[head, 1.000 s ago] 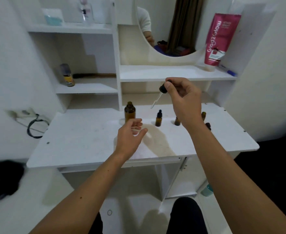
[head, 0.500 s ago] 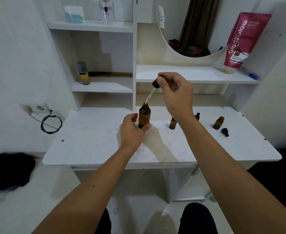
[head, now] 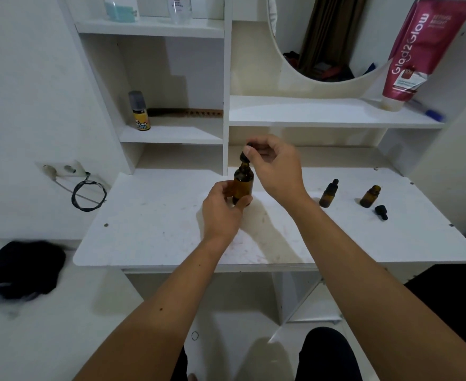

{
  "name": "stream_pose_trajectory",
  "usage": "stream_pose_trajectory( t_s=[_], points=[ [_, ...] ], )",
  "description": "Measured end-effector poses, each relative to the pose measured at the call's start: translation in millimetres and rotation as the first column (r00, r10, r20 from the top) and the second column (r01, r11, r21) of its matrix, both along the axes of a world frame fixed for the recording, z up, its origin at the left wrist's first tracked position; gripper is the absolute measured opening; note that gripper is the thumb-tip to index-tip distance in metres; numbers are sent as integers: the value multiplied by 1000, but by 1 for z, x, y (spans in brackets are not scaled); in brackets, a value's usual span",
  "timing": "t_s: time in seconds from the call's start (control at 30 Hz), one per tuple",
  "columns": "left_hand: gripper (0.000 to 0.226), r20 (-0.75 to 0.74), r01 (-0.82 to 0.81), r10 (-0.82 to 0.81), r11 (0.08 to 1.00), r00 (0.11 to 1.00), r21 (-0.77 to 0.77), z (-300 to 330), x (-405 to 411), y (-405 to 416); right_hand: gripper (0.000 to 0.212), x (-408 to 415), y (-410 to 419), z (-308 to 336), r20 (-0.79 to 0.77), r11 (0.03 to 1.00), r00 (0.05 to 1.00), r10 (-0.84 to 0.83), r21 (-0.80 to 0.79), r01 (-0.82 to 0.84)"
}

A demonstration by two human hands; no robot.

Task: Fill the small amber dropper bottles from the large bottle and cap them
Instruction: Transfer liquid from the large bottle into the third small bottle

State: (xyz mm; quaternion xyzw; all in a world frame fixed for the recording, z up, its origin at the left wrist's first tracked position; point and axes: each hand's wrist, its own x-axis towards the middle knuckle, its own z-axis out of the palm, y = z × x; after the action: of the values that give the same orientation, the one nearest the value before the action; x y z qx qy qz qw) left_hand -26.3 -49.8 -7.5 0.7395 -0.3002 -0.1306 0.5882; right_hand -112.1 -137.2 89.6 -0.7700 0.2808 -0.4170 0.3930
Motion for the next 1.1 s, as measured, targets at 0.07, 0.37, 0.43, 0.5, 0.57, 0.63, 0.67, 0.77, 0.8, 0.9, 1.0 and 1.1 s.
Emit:
stream_pose_trajectory(
  t_s=[0.07,0.37,0.43,0.5,0.57,0.63,0.67,0.77,0.8,0.9,1.0,1.1],
  points=[
    [53,-5,-2,2,1000,1000,-2,1,-1,0,21,0,0,-4,-7,1000,1000,-2,-6,2],
    [58,-16,-12,12,1000,1000,5,1,-3,1,23,-6,0,-11,-2,999,1000,-21,-29,21],
    [62,-15,-26,26,1000,1000,7,1,-4,1,23,-10,2,-11,5,999,1000,-26,-39,26],
    [63,-10,-40,40,999,999,4,1,-6,3,22,-17,3,-12,24,999,999,-28,-38,29],
    [61,4,-65,65,998,998,3,4,-10,7,22,-25,4,-14,32,998,999,-36,-44,37],
    [60,16,-87,87,996,996,-12,5,-15,11,24,-35,5,-16,28,996,998,-54,-63,56],
    [60,19,-89,89,996,996,-21,6,-18,13,25,-41,5,-17,31,995,997,-65,-70,67],
    [59,10,-76,76,996,997,-41,7,-30,19,26,-63,7,-20,39,994,994,-97,-48,99],
    [58,6,-65,66,996,998,-52,7,-36,20,26,-71,7,-21,44,993,993,-108,-34,109],
    [55,2,-19,20,997,1000,-76,5,-60,17,25,-102,2,-25,46,988,988,-149,-22,150],
    [53,-24,55,-58,994,998,-91,4,-87,3,23,-138,-7,-32,40,977,976,-213,-3,213],
    [52,-19,150,-153,983,988,-103,3,-112,-16,22,-176,-19,-42,25,954,954,-299,21,298]
  ],
)
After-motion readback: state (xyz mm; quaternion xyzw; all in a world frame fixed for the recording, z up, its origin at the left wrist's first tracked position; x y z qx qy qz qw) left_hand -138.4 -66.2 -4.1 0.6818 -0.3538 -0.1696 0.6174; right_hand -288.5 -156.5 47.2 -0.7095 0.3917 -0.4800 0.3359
